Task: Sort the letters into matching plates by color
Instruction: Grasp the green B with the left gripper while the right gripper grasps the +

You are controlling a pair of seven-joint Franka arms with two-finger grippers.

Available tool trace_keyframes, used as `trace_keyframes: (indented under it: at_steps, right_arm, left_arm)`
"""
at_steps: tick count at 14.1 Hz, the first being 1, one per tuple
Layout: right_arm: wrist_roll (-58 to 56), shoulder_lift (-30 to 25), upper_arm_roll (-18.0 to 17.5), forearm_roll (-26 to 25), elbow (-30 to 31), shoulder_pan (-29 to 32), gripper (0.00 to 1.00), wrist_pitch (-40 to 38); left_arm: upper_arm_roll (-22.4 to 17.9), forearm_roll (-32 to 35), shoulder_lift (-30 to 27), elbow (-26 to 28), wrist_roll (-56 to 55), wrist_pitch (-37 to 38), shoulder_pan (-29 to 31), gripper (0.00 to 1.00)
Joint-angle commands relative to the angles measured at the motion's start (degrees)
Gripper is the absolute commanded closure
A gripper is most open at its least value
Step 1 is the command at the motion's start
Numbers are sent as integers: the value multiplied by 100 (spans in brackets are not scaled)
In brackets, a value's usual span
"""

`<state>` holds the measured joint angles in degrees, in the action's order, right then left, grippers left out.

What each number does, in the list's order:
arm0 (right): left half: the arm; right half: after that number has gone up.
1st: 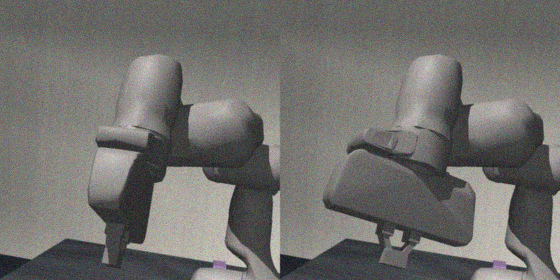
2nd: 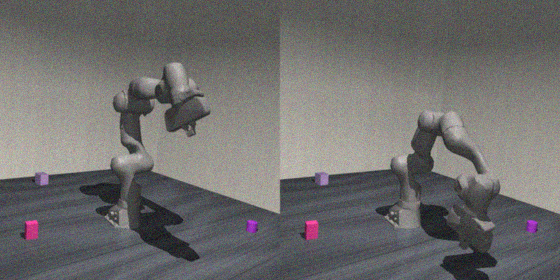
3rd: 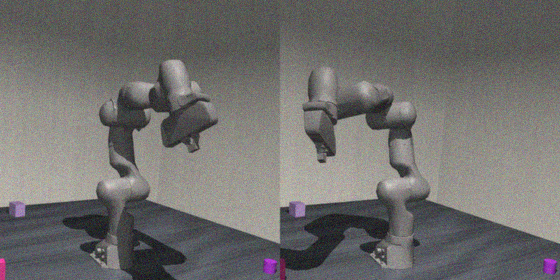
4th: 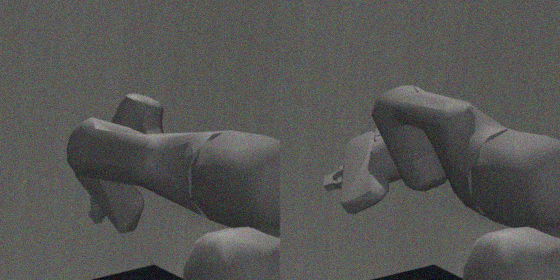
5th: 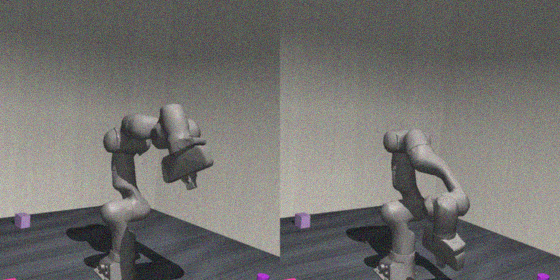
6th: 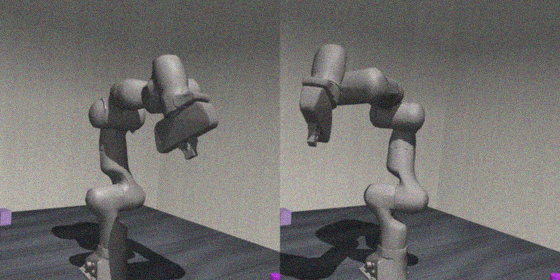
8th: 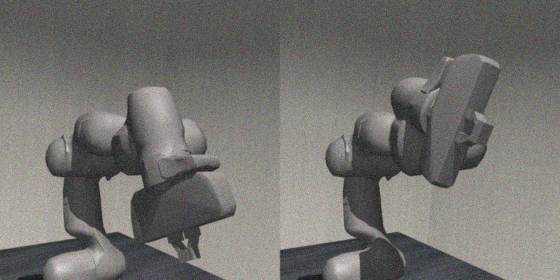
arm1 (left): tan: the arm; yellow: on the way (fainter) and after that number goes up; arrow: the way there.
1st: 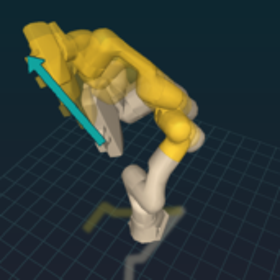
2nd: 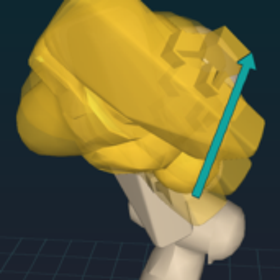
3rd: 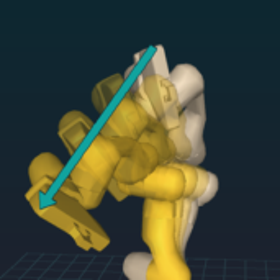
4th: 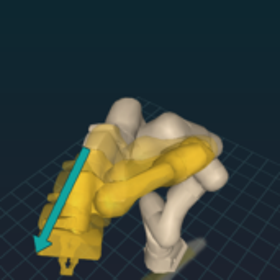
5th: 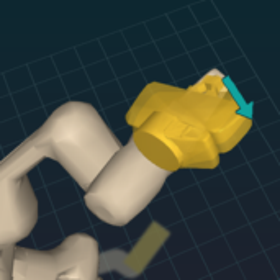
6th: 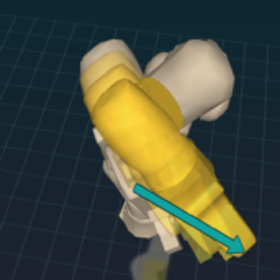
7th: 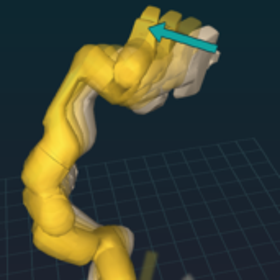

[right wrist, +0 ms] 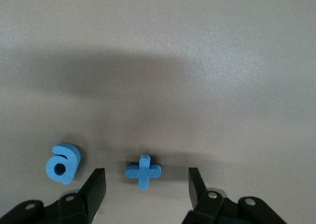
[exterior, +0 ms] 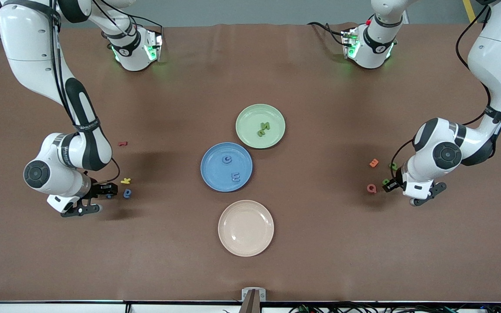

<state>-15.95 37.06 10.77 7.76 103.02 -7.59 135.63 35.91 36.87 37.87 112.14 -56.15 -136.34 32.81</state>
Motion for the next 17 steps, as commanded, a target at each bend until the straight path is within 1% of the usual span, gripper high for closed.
trace_keyframes:
  at_steps: [1, 4, 6, 8, 9, 10, 12, 14, 17]
  right_arm:
    - [-102, 109, -92, 77, -116, 109, 29, 25]
    - [-110, 161, -92, 77, -107, 100, 33, 51]
    - [-110, 170, -110, 85, -90, 100, 35, 121]
    - [-111, 170, -110, 103, -90, 100, 39, 131]
    - [-110, 170, -110, 103, -90, 100, 42, 131]
    - [-110, 170, -110, 103, -90, 100, 46, 131]
    - [-110, 170, -110, 103, -90, 100, 55, 131]
    - [-110, 170, -110, 103, -90, 100, 62, 131]
    - [-110, 161, -110, 103, -90, 83, 76, 122]
  left_arm:
    - [39, 84, 10, 62, -116, -6, 6, 44]
    - [48, 84, 19, 71, -116, -6, -11, 54]
    - [48, 84, 62, 80, -116, 2, -20, 64]
    - [56, 84, 54, 80, -72, 2, -20, 81]
    - [74, 84, 19, 71, -37, 2, -20, 91]
    - [91, 84, -16, 62, -19, 2, -20, 98]
    - [222, 84, -112, 53, -19, 11, -11, 99]
    - [381, 93, -262, 53, -19, 55, -11, 99]
    - [995, 93, -297, -52, -63, 511, 15, 99]
